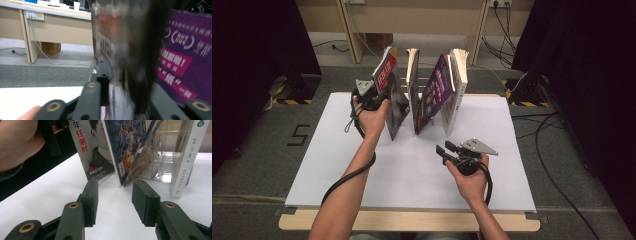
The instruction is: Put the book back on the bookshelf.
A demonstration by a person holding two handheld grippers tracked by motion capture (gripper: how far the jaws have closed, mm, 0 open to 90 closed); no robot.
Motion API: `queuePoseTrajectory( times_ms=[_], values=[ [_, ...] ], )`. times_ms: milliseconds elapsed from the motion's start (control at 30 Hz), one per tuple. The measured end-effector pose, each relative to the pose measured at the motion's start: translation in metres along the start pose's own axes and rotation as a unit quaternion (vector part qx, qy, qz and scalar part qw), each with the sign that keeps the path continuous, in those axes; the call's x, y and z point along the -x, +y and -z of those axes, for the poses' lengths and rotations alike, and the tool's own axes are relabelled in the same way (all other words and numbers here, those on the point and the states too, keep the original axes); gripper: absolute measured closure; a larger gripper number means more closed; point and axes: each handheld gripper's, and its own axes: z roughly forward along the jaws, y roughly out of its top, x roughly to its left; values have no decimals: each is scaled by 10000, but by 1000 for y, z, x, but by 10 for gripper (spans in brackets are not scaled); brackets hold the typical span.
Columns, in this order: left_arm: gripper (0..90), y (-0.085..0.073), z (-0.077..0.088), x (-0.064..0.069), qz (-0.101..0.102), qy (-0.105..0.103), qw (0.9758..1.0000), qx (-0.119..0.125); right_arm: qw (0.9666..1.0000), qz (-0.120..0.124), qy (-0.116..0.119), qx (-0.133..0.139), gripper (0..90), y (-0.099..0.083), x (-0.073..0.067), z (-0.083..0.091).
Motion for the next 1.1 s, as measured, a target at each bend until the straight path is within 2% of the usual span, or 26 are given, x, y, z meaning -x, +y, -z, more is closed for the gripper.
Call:
queuePoseTrajectory(
  times_ms=[200, 233, 433, 600, 700, 800, 867, 933, 1100],
  values=[
    [678, 8, 3, -1, 94, -7, 9999, -71, 10000, 12, 1, -15, 571, 0, -1, 0],
    [659, 10, 3, -1, 189, -25, 9998, -84, 10000, 16, 3, -12, 572, 0, -1, -1],
    [602, 19, 3, 1, 234, -27, 9997, -68, 10000, -9, 7, -29, 571, -1, 0, -1],
    [574, 25, -3, 1, 274, 64, 9993, -251, 10000, -10, 16, -29, 571, 0, 0, -1],
    [610, 26, -7, 0, 383, 145, 9984, -393, 10000, -19, 19, -41, 570, 0, 0, -1],
    [687, 27, -10, -1, 500, 173, 9970, -563, 10000, -22, 20, -59, 569, -1, 0, -1],
    [746, 28, -10, -1, 483, 262, 9968, -581, 10000, -1, 16, -72, 569, -1, 0, -1],
    [804, 29, -10, 0, 494, 239, 9968, -588, 10000, -29, 25, -77, 569, -1, 0, -2],
    [853, 28, -8, 3, 405, 261, 9974, -539, 10000, -18, 19, -58, 569, -1, -1, -1]
  ],
)
